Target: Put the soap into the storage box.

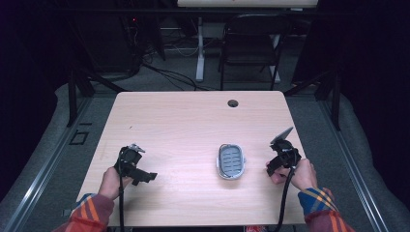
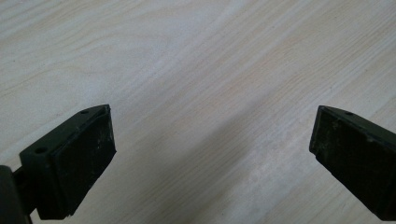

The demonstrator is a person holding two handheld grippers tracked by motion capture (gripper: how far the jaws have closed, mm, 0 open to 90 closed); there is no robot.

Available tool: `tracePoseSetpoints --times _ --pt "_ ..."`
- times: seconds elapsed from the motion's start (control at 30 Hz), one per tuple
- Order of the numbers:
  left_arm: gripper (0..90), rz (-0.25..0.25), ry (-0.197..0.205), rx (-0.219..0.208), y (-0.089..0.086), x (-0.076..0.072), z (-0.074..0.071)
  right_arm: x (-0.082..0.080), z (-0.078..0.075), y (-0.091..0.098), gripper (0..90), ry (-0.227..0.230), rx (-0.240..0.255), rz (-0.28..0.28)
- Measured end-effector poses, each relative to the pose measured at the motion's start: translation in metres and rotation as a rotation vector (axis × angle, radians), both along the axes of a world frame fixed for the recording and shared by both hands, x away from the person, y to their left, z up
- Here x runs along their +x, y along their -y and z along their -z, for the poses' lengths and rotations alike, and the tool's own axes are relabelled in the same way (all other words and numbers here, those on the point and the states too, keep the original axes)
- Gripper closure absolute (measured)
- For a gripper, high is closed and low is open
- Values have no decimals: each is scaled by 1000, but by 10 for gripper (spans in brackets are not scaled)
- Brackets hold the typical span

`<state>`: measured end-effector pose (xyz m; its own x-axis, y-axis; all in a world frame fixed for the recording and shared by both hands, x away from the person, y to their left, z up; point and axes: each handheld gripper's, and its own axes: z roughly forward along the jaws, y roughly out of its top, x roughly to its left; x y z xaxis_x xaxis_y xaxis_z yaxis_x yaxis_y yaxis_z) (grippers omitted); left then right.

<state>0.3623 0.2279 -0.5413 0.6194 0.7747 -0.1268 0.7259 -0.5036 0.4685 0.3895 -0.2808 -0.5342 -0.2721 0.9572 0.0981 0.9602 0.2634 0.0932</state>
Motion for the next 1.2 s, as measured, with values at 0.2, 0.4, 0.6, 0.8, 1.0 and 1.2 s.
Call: tracePoseSetpoints --times 0.2,0.4,0.6,0.8,1.0,1.2 --pt "2 -1 1 -1 1 -1 0 0 -8 -2 369 -9 -6 -34" --pt "2 2 -2 0 1 0 1 1 -14 -5 369 -6 8 -41" --pt "2 1 0 1 1 0 0 2 -19 -13 370 12 16 -62" --pt "2 1 -4 0 0 0 1 2 -22 -22 370 9 12 -98" --pt "2 7 0 3 0 0 0 4 -22 -29 370 -8 17 -122" --pt "2 7 2 5 0 -1 0 6 -24 -35 370 -6 16 -141"
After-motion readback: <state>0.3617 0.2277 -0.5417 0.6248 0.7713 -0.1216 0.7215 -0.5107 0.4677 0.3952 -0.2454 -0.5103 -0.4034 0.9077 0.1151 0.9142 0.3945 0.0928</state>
